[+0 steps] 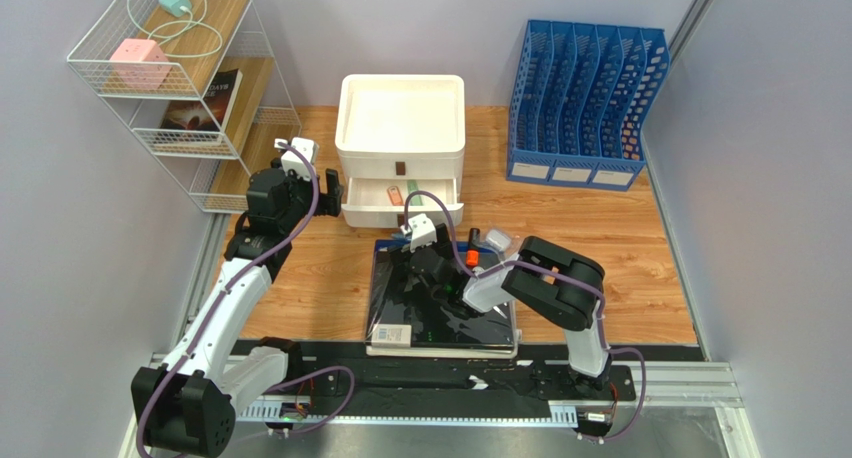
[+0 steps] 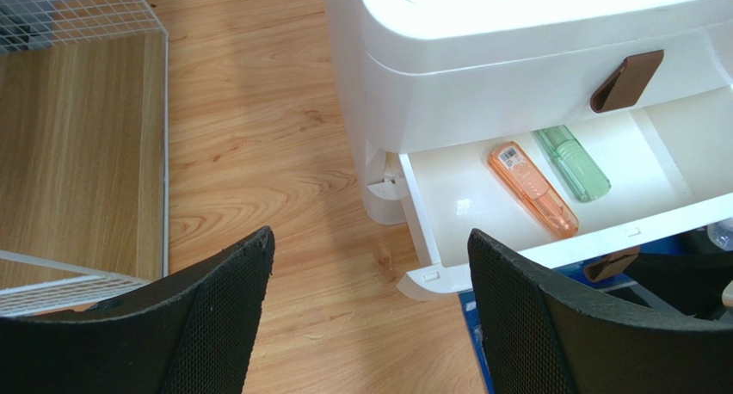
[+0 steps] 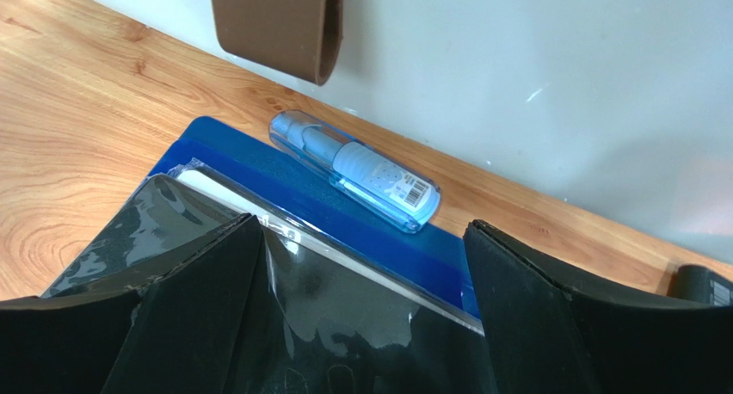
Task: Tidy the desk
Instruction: Pick up the stationery from the center of the board.
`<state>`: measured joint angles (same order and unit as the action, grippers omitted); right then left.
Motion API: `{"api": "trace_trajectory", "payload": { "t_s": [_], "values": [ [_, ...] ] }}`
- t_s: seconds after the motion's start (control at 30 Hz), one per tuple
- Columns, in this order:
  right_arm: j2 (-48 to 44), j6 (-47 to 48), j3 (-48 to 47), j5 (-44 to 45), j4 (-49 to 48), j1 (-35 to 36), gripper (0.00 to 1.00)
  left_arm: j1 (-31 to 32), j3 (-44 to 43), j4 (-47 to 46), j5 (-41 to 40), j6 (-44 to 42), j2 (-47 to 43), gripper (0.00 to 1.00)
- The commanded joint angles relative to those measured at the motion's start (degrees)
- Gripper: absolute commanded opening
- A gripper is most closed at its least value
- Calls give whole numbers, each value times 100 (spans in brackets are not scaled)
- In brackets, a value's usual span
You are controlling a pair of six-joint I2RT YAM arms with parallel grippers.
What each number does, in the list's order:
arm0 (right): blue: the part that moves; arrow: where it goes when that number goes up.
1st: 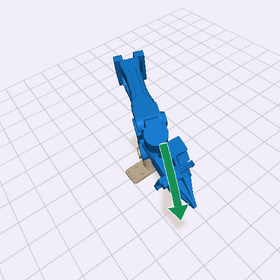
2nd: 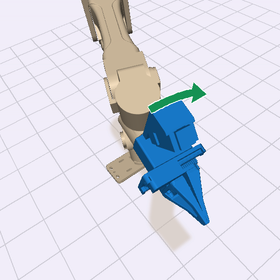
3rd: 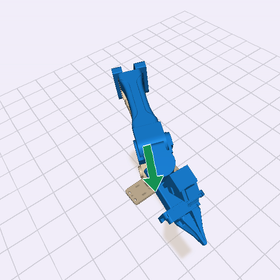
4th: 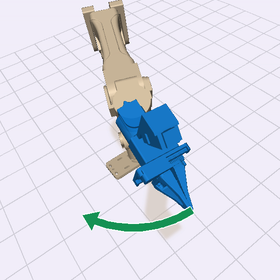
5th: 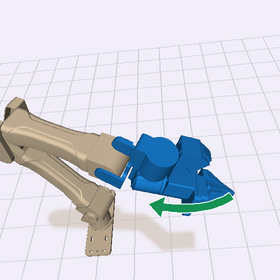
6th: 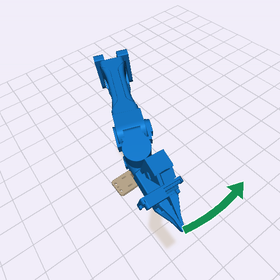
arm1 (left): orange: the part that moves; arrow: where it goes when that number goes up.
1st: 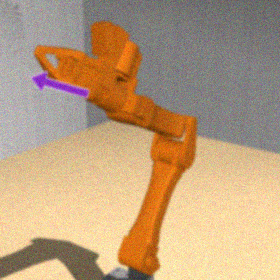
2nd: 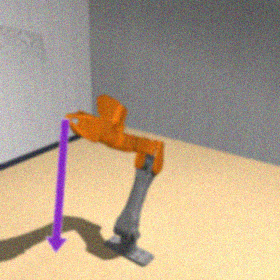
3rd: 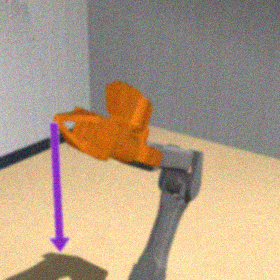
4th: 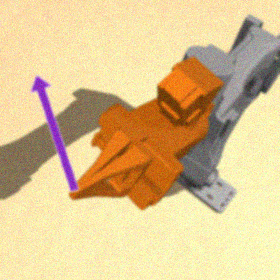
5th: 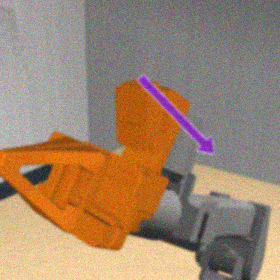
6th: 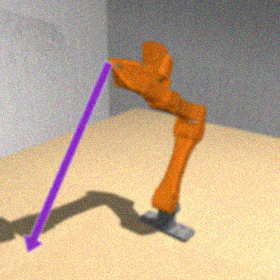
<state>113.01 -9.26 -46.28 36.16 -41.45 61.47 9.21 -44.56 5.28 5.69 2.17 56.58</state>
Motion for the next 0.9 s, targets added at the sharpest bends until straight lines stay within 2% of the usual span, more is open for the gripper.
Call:
{"api": "trace_trajectory", "payload": {
  "t_s": [0.0,0.43,0.7,0.87],
  "values": [
    [45,319,76,-364,-82,-47,95,-34,43,-220,72,-103,-41,88],
    [441,-85,32,-1585,-477,-223,93,-34,26,-247,72,-103,29,87],
    [520,-261,189,-1744,-671,-180,90,-34,35,-255,63,-103,38,87],
    [625,-191,146,-1788,-680,101,89,-34,26,-256,63,-95,29,87]
  ]
}}
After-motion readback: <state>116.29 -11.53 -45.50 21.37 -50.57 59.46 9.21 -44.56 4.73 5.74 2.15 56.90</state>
